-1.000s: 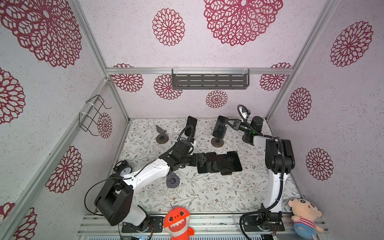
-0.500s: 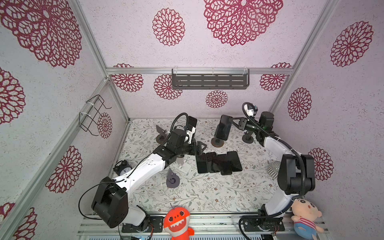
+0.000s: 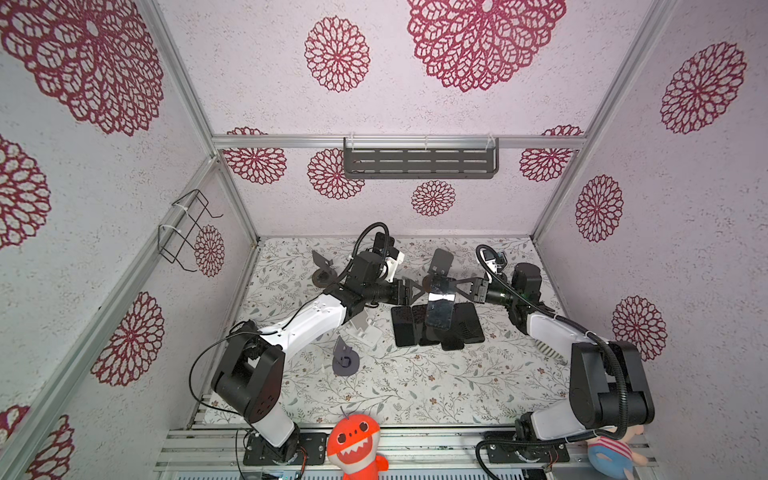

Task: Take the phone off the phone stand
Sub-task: 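Close the left gripper on the black phone beside the right gripper, then open the right gripper and draw back while the left gripper holds the phone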

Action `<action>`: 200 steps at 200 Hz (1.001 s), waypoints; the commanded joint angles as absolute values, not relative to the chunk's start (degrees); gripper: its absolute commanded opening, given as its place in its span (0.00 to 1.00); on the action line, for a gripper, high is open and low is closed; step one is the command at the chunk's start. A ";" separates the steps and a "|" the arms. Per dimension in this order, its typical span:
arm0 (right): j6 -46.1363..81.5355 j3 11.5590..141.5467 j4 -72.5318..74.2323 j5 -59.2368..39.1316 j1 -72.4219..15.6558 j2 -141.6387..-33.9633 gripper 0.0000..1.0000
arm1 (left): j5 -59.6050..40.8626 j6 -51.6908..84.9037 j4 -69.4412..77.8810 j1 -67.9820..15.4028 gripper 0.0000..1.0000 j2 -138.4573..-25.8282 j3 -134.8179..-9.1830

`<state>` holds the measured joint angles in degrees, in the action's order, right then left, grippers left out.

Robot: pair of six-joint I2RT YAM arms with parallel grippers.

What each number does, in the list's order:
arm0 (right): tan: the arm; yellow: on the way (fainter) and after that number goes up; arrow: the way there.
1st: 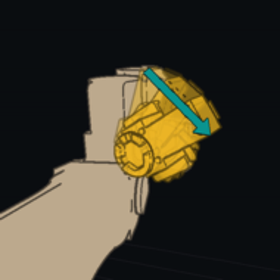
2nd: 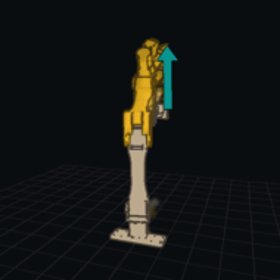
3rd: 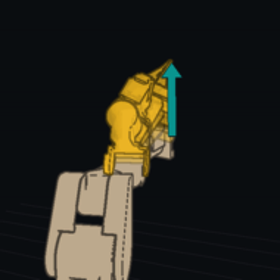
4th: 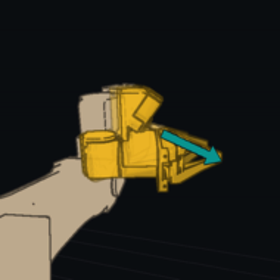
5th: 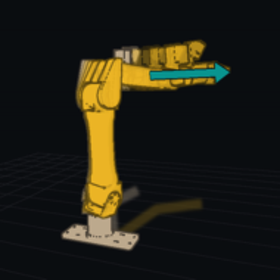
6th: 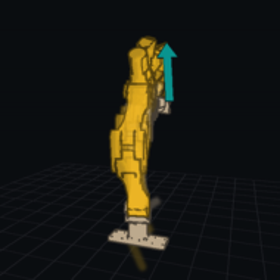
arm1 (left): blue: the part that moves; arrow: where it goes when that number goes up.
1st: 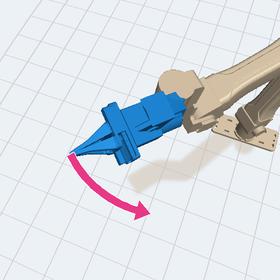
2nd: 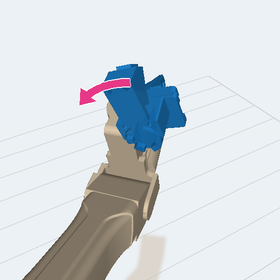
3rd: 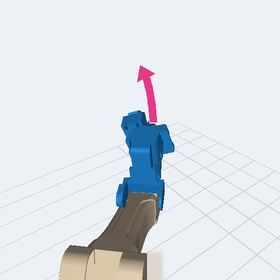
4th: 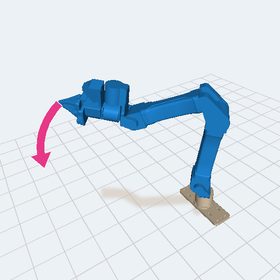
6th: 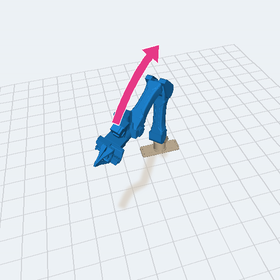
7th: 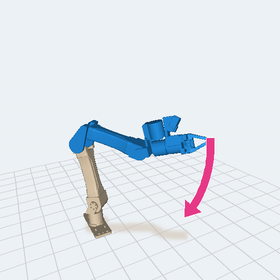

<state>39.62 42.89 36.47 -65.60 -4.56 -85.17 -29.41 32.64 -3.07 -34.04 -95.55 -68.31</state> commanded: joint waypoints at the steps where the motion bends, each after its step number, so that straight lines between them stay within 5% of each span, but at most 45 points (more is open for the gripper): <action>1: 52.15 41.30 60.20 -70.03 -5.01 -82.72 0.00 | -35.02 34.70 2.61 -34.97 0.76 -97.49 -68.95; 50: 79.21 40.98 96.31 -71.54 -5.45 -92.74 0.00 | -39.73 38.37 9.56 -36.55 0.63 -100.66 -68.39; 143: 79.44 44.90 96.63 -72.24 -6.33 -97.34 0.03 | -39.17 41.23 12.72 -37.09 0.03 -99.49 -66.09; 164: 78.70 44.86 95.42 -71.87 -6.13 -96.24 0.12 | -38.87 40.96 11.97 -37.09 0.00 -98.98 -66.09; 200: 58.46 45.14 66.55 -69.32 -6.03 -87.35 0.51 | -38.00 40.27 10.02 -37.09 0.00 -97.46 -65.75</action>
